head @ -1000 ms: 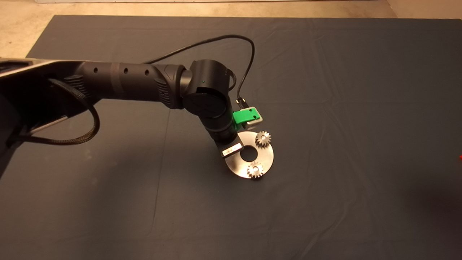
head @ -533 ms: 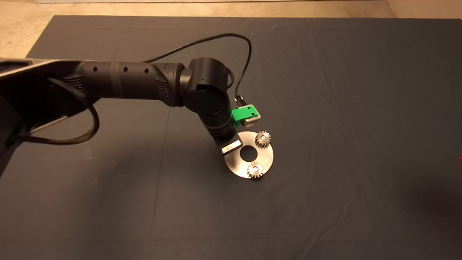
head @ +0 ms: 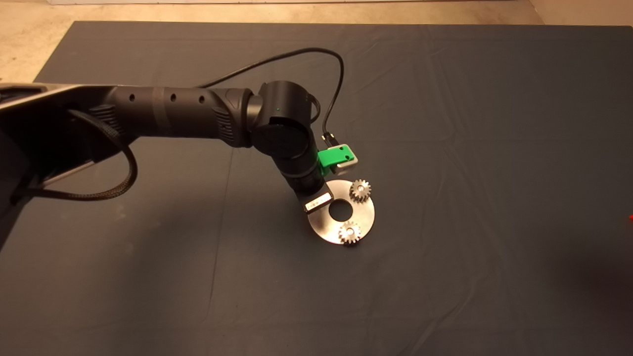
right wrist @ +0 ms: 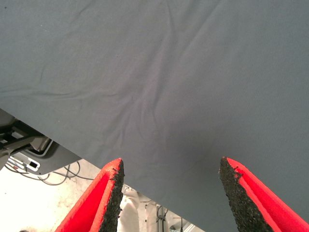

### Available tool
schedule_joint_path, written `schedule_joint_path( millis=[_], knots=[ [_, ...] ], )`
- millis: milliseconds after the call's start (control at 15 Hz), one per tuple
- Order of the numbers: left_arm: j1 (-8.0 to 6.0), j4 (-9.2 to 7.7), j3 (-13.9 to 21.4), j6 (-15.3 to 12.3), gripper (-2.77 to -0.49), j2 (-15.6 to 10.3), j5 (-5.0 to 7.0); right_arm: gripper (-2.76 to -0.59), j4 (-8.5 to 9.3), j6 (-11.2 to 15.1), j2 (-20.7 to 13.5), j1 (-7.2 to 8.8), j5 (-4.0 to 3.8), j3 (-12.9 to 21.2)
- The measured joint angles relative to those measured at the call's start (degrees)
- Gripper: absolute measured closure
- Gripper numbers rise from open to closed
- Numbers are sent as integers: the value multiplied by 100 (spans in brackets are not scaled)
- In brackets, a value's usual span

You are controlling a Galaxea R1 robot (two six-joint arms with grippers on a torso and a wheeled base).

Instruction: Install three planetary gears onto the carrier pins

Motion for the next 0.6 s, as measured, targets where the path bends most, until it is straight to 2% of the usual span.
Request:
schedule_joint_path(
  millis=[67, 600],
  knots=[
    [40, 0, 0, 0, -55, 0, -6, -144, -2, 0, 0, 0, 0, 0],
    [40, -24, -67, 232, -55, 0, -22, -144, -2, 0, 0, 0, 0, 0]
  ],
)
